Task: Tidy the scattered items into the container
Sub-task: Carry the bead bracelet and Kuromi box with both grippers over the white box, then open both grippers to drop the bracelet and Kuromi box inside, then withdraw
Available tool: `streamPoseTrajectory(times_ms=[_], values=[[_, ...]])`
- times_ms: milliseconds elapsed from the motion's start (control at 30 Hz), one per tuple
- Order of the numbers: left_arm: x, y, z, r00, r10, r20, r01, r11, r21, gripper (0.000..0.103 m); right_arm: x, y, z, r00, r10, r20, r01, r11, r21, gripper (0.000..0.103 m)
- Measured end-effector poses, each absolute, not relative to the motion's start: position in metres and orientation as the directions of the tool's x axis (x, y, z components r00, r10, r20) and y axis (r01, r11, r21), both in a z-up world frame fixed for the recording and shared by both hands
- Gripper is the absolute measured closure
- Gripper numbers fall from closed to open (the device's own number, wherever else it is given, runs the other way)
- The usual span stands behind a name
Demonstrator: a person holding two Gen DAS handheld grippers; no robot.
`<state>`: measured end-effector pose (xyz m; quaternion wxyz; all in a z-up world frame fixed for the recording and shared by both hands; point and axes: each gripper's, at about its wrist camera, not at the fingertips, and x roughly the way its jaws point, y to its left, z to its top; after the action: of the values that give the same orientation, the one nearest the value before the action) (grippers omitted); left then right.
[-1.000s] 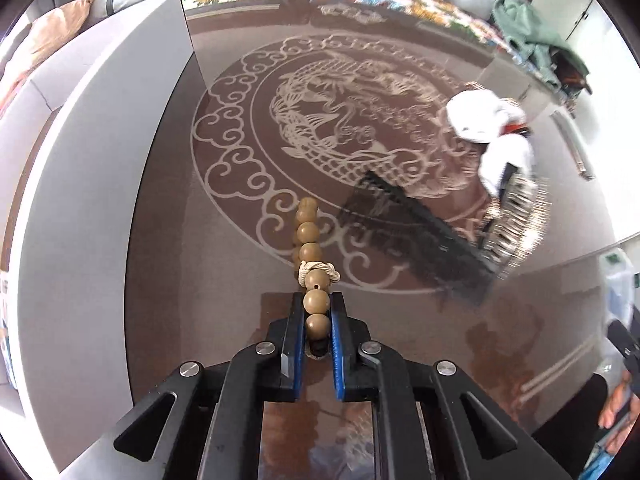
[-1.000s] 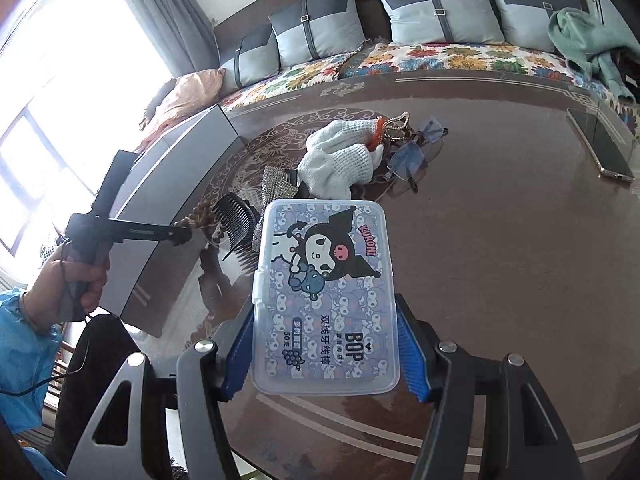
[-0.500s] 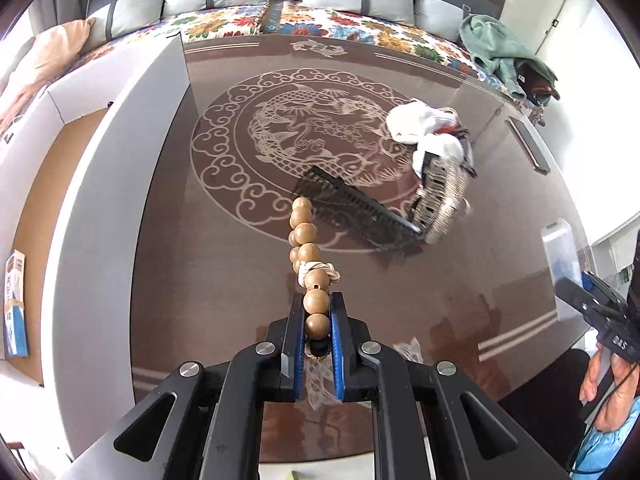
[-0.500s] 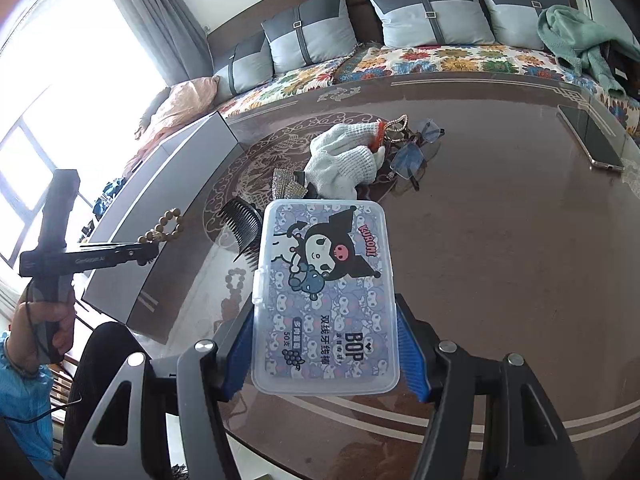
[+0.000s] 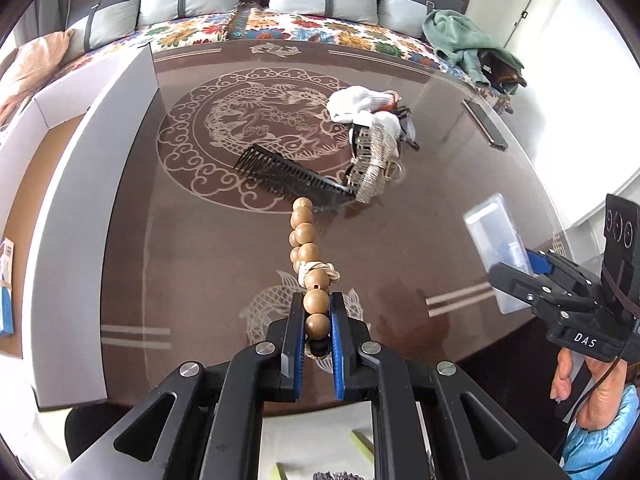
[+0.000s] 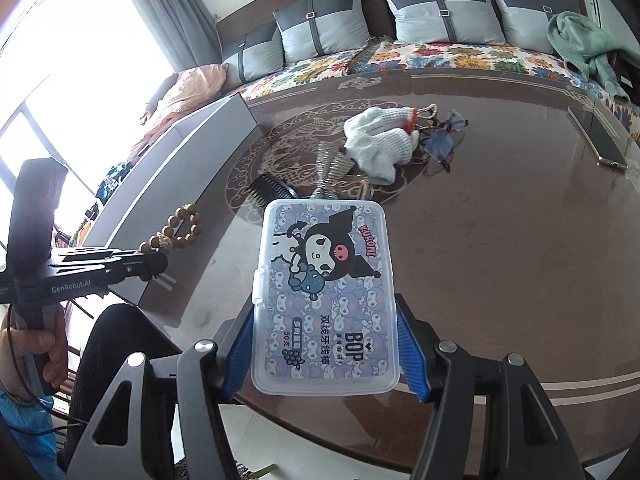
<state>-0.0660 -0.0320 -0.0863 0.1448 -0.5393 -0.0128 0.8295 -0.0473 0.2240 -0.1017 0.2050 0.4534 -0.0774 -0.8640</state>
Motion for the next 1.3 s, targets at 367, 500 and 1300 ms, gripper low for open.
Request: streamPoseTrajectory(times_ms=[367, 500, 1300], values=[[-0.044, -0.065, -0.077, -0.401, 0.283, -0.871, -0.179, -0.957, -0.228, 0.092, -0.030, 0.176, -0.095, -0.462, -0.443, -0.768, 0.329, -0.890, 0.316, 0.041], [-0.043, -0.100, -0.054, -0.458, 0.279, -0.844, -0.135, -0.960, -0.244, 0.092, -0.036, 0.141, -0.073, -0.463, -0.475, -0.749, 0.391, -0.867, 0.309, 0.041], [-0.180, -0.377, -0.037, -0.555, 0.022, -0.832, 0.185, -0.971, -0.149, 0.092, -0.241, -0.203, -0.019, -0.368, -0.632, -0.681, 0.705, -0.668, 0.239, 0.041]])
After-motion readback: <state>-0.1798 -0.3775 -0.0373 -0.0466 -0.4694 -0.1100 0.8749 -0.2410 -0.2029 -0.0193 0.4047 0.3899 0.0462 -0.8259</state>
